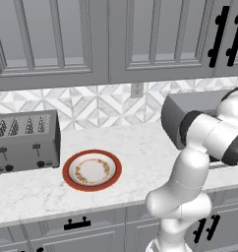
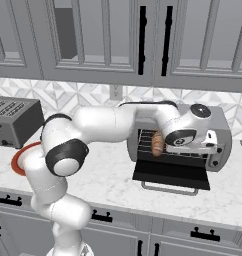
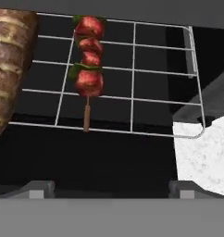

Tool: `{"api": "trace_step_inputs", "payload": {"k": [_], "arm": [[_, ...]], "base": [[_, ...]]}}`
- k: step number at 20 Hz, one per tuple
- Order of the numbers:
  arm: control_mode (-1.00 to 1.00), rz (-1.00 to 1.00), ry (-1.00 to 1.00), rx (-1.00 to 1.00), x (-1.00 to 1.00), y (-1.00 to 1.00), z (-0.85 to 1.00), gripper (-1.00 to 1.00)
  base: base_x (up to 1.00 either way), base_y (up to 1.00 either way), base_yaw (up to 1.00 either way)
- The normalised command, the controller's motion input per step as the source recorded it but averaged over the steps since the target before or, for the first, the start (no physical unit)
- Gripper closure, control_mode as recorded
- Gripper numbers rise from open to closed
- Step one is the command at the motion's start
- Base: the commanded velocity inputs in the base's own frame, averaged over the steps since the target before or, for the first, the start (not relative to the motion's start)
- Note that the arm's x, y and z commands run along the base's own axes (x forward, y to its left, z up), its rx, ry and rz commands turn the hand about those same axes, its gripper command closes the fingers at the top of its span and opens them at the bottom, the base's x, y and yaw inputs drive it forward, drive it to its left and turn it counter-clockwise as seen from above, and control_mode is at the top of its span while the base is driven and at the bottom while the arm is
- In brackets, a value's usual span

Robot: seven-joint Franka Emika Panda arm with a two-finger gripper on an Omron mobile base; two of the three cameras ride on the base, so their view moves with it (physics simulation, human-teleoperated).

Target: Pick up the kebab skewer and baguette bread, and place them inside the toaster oven. Close the toaster oven door and start by setting the timer.

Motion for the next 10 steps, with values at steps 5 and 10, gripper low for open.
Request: {"api": "trace_step_inputs", "payload": {"k": [5, 10], "arm": [[-1.0, -0.69, 0.07, 0.0, -0.74, -0.01, 0.02, -1.0], [-1.0, -0.7, 0.0, 0.01, -0.22, 0.15, -0.24, -1.0]], "base": [[0.0, 0.0, 0.0], [0.0, 0.0, 0.0]]}}
